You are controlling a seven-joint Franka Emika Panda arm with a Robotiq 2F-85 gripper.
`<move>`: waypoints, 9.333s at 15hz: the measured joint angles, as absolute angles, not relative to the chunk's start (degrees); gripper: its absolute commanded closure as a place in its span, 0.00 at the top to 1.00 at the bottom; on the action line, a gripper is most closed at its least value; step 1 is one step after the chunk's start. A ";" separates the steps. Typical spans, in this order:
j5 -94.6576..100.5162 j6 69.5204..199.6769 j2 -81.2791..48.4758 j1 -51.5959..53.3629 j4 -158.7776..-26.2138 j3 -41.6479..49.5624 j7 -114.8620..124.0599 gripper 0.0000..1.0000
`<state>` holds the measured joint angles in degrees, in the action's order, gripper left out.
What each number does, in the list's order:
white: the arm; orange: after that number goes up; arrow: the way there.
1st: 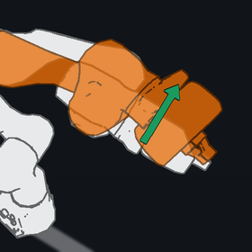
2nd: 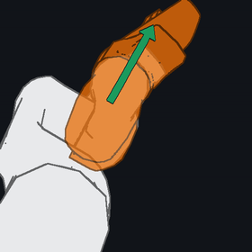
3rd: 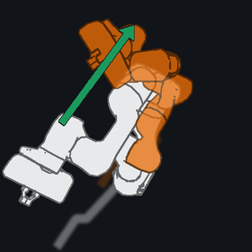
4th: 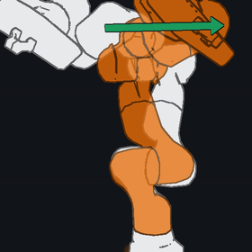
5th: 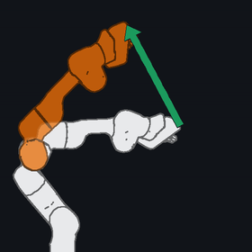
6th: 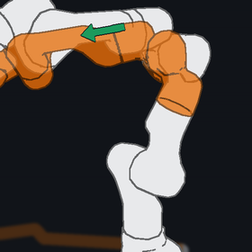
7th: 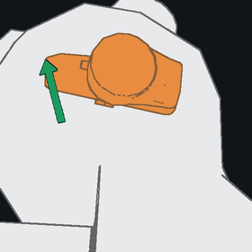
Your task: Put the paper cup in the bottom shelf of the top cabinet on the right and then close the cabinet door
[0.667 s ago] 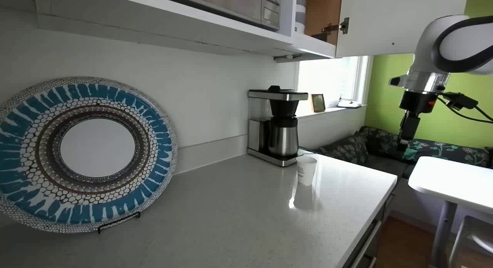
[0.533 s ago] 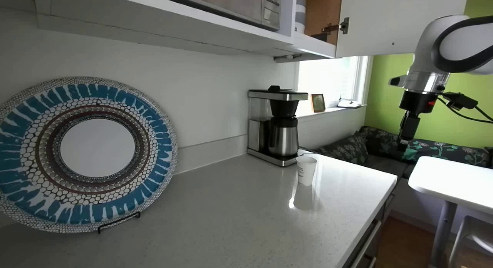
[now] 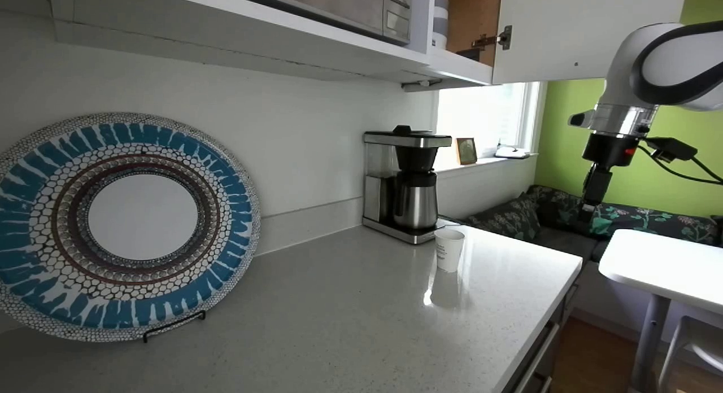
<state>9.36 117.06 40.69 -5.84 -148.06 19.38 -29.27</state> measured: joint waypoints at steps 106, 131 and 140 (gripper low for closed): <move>-8.43 121.36 15.74 -8.96 -101.11 12.44 -0.06 0.01; -16.38 112.14 0.85 -8.95 -67.24 14.18 12.59 0.01; -16.38 112.10 -8.25 -9.22 -57.89 14.84 24.09 0.30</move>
